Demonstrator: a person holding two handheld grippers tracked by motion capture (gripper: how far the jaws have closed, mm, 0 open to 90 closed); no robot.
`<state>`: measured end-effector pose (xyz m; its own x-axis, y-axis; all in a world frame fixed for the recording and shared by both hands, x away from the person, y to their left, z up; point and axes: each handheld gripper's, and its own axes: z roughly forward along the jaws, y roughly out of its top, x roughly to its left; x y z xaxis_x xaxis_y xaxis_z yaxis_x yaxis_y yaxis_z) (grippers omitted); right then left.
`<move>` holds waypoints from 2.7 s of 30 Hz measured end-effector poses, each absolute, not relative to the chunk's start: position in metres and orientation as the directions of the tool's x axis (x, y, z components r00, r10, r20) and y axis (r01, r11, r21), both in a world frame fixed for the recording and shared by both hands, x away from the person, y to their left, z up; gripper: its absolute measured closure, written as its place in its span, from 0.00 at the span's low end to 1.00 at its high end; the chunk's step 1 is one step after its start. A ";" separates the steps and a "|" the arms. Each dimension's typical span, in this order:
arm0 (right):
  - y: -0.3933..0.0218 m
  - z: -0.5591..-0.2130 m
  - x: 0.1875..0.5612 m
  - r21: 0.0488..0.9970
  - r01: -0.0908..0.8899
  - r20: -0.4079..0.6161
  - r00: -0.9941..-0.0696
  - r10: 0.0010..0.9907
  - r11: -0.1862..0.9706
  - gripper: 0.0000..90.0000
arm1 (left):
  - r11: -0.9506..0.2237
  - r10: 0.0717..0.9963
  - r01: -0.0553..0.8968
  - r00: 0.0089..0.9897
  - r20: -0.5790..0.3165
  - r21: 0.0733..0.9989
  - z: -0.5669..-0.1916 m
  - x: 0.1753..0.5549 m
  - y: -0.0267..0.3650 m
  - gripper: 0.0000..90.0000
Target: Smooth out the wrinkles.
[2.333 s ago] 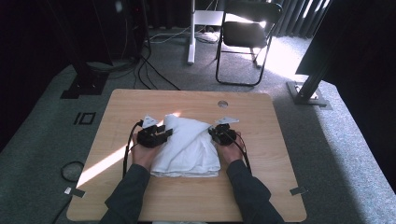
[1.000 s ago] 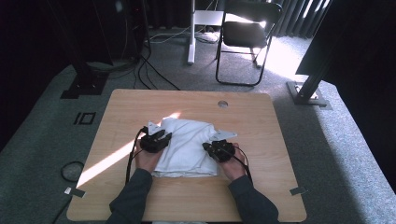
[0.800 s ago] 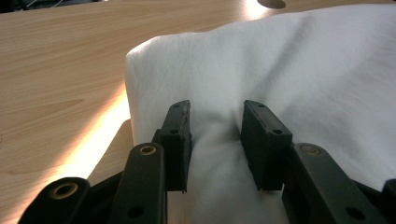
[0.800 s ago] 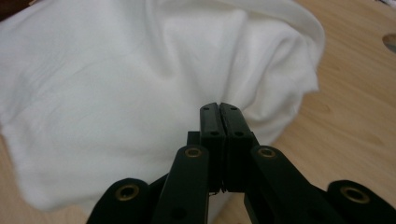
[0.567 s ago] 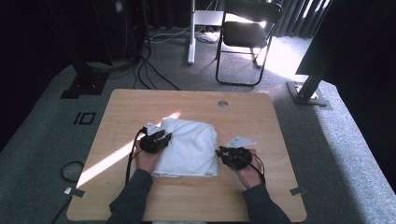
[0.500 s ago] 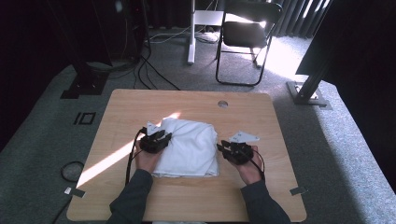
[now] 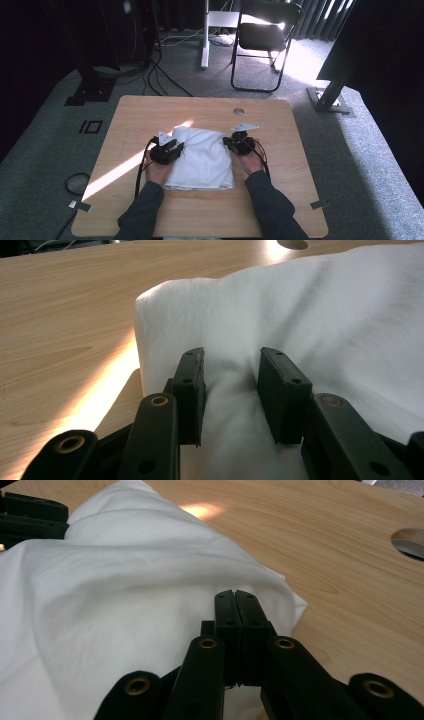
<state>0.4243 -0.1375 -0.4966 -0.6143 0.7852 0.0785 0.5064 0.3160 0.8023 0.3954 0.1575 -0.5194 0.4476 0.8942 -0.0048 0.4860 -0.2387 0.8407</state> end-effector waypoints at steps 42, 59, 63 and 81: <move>-0.197 -0.526 0.302 0.777 0.506 0.052 -0.644 0.763 0.374 0.71 | -0.175 0.932 0.499 0.362 -0.021 0.849 -0.524 0.388 0.148 0.73; -0.176 -0.523 0.324 0.760 0.483 0.012 -0.680 0.733 0.435 0.99 | -0.191 0.938 0.494 0.348 0.008 0.848 -0.524 0.388 0.143 0.74; -0.212 -0.521 0.312 0.767 0.530 0.074 -0.634 0.770 0.362 0.98 | -0.199 0.939 0.494 0.342 0.022 0.846 -0.524 0.388 0.139 0.74; -0.150 -0.547 0.317 0.700 0.495 -0.044 -0.689 0.724 0.514 0.65 | -0.180 0.939 0.496 0.344 -0.002 0.850 -0.524 0.388 0.142 0.74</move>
